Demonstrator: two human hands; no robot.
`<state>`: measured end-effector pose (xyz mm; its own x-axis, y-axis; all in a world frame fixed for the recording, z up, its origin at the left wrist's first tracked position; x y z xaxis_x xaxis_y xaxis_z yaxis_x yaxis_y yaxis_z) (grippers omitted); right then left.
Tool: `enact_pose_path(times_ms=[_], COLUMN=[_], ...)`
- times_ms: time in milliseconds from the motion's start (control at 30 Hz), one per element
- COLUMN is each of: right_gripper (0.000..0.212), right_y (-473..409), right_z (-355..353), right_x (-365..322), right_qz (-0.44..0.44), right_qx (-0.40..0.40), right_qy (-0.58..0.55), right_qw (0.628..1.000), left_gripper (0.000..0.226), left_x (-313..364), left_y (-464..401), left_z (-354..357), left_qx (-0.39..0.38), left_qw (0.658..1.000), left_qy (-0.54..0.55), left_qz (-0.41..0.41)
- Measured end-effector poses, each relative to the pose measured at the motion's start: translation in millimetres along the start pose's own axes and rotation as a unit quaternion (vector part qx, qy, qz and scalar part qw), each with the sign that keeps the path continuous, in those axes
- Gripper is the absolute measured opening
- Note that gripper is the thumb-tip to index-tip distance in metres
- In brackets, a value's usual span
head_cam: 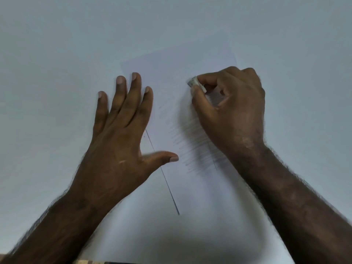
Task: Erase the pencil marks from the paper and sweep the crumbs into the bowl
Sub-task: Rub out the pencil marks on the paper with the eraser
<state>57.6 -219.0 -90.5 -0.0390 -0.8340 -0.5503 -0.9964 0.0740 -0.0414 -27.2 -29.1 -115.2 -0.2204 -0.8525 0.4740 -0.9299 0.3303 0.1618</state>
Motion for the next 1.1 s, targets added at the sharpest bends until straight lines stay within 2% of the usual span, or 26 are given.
enact_pose_path(times_ms=[167, 300, 367, 500, 567, 633, 733, 800, 867, 933, 1000, 1100], right_gripper=[0.007, 0.010, 0.011, 0.008, 0.007, 0.005, 0.009, 0.009, 0.008, 0.009, 0.007, 0.008], right_y=[17, 67, 65, 8, 6, 34, 74, 60, 27, 6, 18, 62], right_z=[3, 20, 20, 6, 4, 14, 24, 21, 16, 11, 14, 25], right_x=[-11, -43, -46, -19, -18, -34, -53, -47, -34, -24, -33, -55], right_qz=[-0.036, -0.123, -0.155, -0.085, -0.062, -0.086, -0.145, -0.144, -0.104, -0.056, -0.059, -0.126], right_qx=[-0.024, -0.122, -0.117, 0.005, 0.025, -0.020, -0.096, -0.073, -0.011, 0.029, 0.011, -0.082], right_qy=[0.010, 0.005, 0.020, 0.053, 0.043, 0.043, 0.021, 0.032, 0.061, 0.048, 0.035, 0.023], right_qw=[0.999, 0.985, 0.981, 0.995, 0.997, 0.995, 0.985, 0.986, 0.993, 0.997, 0.998, 0.988], left_gripper=[0.127, 0.107, 0.108, 0.126, 0.126, 0.120, 0.097, 0.108, 0.122, 0.125, 0.123, 0.097], left_x=[-3, 0, 0, -2, -1, -1, 0, -2, -3, -3, -3, 0], left_y=[2, 3, 4, 3, 3, 3, 3, 3, 3, 3, 3, 3], left_z=[0, -3, -3, -1, -1, -1, -3, -2, 0, 2, 1, -2], left_qx=[-0.008, 0.012, 0.011, -0.017, -0.020, -0.010, 0.019, 0.011, -0.004, -0.014, -0.008, 0.028], left_qw=[0.999, 0.999, 0.999, 0.999, 0.999, 0.999, 0.999, 0.999, 0.999, 0.999, 0.999, 0.999], left_qy=[0.024, 0.029, 0.029, 0.033, 0.034, 0.033, 0.029, 0.032, 0.033, 0.026, 0.024, 0.028], left_qz=[-0.031, -0.032, -0.035, -0.028, -0.030, -0.034, -0.034, -0.034, -0.027, -0.024, -0.029, -0.034])
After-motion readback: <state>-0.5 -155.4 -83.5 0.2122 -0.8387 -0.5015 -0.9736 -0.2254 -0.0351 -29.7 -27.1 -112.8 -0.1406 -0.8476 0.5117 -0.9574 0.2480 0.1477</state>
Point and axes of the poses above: each hand's wrist, its own y-axis away from the middle knuckle, its own z-axis out of the palm, x = y × z, the point moved 7 cm from there along -y, towards the middle knuckle, and after that the axes turned 9 degrees about z, right-handed, at the moved point
